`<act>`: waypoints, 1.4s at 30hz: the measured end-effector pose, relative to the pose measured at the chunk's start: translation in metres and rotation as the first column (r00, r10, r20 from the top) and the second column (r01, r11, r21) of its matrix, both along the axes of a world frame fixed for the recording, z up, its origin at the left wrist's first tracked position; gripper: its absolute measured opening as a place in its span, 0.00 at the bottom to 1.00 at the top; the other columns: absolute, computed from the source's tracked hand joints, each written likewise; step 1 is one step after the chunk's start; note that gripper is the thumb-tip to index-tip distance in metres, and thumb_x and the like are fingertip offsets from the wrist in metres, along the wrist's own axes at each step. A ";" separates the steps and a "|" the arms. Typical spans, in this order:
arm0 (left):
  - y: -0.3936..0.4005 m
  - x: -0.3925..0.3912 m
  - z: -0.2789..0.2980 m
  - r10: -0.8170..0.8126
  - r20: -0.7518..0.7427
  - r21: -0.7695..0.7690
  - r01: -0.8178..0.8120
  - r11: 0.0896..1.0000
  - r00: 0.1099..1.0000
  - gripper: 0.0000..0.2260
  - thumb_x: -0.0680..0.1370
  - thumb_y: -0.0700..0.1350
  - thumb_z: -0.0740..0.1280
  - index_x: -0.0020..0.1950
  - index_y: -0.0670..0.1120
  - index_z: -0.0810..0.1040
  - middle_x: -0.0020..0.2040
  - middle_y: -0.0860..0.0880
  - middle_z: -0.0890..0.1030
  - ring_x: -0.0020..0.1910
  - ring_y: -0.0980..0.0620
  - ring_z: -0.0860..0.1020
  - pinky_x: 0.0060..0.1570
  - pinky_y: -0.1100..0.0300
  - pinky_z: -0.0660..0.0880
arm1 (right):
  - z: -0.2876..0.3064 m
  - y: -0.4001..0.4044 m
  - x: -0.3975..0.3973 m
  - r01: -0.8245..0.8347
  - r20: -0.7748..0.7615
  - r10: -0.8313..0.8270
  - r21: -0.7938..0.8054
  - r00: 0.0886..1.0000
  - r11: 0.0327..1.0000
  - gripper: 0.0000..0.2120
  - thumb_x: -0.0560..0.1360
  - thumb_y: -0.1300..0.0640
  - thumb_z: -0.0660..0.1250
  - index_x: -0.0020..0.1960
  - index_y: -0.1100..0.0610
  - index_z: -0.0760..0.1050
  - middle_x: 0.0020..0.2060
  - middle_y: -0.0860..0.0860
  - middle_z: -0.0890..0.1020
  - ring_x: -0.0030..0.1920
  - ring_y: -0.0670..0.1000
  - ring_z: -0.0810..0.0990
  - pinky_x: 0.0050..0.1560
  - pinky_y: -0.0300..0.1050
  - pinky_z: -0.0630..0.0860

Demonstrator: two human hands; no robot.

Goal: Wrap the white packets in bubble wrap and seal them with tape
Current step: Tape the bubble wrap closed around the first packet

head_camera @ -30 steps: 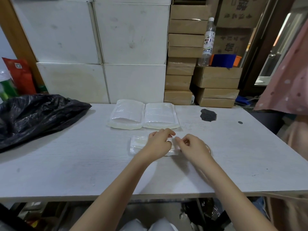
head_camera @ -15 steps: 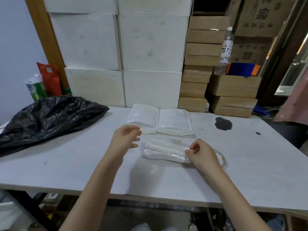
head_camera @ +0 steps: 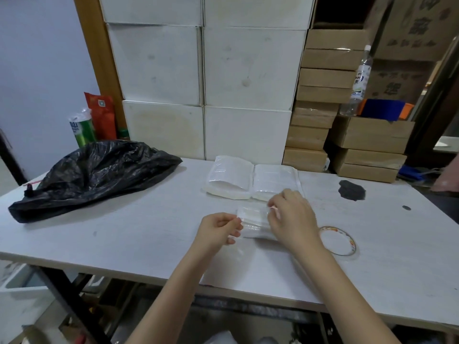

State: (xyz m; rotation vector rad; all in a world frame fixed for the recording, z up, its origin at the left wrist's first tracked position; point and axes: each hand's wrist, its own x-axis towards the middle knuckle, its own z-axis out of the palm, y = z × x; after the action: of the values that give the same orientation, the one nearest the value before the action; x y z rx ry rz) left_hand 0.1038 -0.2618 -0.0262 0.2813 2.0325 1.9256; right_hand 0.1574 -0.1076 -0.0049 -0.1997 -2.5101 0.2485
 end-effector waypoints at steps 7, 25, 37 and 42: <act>-0.003 -0.004 -0.012 0.005 -0.083 0.032 -0.003 0.999 0.997 0.05 0.76 0.39 0.68 0.48 0.38 0.80 0.35 0.48 0.80 0.28 0.62 0.78 0.29 0.69 0.73 | 0.002 -0.028 -0.015 -0.163 0.184 0.182 -0.111 0.966 0.980 0.10 0.76 0.51 0.64 0.52 0.51 0.81 0.47 0.48 0.78 0.53 0.49 0.75 0.45 0.41 0.67; 0.000 -0.012 -0.016 -0.023 -0.323 -0.085 -0.005 0.996 0.946 0.09 0.75 0.40 0.68 0.38 0.52 0.79 0.34 0.52 0.81 0.30 0.62 0.78 0.36 0.64 0.73 | 0.005 -0.022 -0.021 -0.071 0.198 0.231 -0.594 0.953 0.802 0.07 0.69 0.59 0.70 0.33 0.50 0.79 0.33 0.44 0.82 0.40 0.47 0.81 0.46 0.45 0.78; 0.002 -0.011 -0.010 -0.059 -0.210 0.002 0.061 0.998 0.976 0.04 0.76 0.42 0.68 0.43 0.44 0.81 0.36 0.51 0.81 0.31 0.63 0.77 0.31 0.71 0.73 | -0.004 -0.018 -0.020 -0.118 0.074 0.269 -0.766 0.960 0.632 0.08 0.68 0.64 0.73 0.34 0.53 0.80 0.29 0.46 0.80 0.28 0.38 0.74 0.35 0.30 0.71; 0.002 -0.017 -0.009 -0.076 -0.246 -0.025 0.072 0.997 0.966 0.06 0.76 0.40 0.67 0.41 0.46 0.80 0.34 0.50 0.81 0.31 0.63 0.78 0.31 0.72 0.73 | -0.008 -0.015 -0.022 -0.154 0.049 0.289 -0.753 0.956 0.639 0.06 0.69 0.63 0.74 0.37 0.53 0.81 0.30 0.48 0.79 0.32 0.43 0.75 0.37 0.34 0.72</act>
State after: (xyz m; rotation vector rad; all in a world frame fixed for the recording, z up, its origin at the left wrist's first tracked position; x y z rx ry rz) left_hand 0.0871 -0.2601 -0.0355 0.6125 2.1551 1.9090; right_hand 0.1357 -0.1226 -0.0127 -0.2348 -2.4379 1.4351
